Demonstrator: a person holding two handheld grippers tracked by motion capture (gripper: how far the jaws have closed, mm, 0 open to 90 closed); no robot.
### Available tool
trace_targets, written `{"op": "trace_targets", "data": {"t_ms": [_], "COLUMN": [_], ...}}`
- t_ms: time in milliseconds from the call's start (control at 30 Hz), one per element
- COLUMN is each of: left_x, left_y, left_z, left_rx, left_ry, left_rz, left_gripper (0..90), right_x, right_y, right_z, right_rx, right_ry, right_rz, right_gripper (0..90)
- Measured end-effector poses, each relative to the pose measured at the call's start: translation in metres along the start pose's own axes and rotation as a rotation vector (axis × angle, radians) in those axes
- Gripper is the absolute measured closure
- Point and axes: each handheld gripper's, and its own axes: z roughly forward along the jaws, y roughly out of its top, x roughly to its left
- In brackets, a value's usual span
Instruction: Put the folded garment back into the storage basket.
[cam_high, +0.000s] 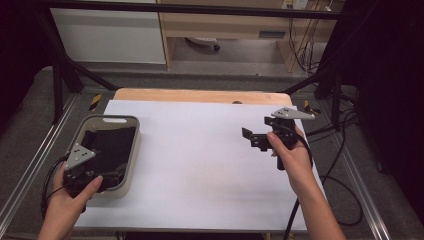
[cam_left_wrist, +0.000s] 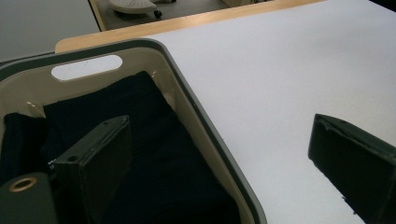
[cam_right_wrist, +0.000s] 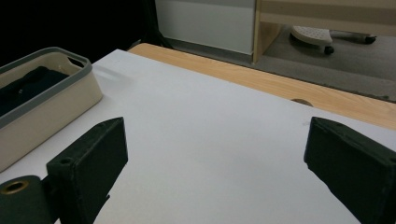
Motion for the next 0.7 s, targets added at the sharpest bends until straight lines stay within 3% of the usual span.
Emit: {"op": "trace_targets", "data": {"t_ms": [367, 700], "left_x": [-0.001, -0.001], "left_y": [-0.002, -0.003], "left_z": [0.001, 0.001], "left_rx": [-0.003, -0.004], "left_ry": [-0.008, -0.014], "left_rz": [0.005, 0.010], "left_gripper": [6.3, 6.2], "right_x": [-0.034, -0.049], "right_y": [-0.033, -0.065], "right_z": [-0.021, -0.028], "right_rx": [-0.014, -0.002], "right_ry": [-0.054, -0.092], "right_rz": [0.055, 0.067], "right_gripper": [6.6, 7.2]}}
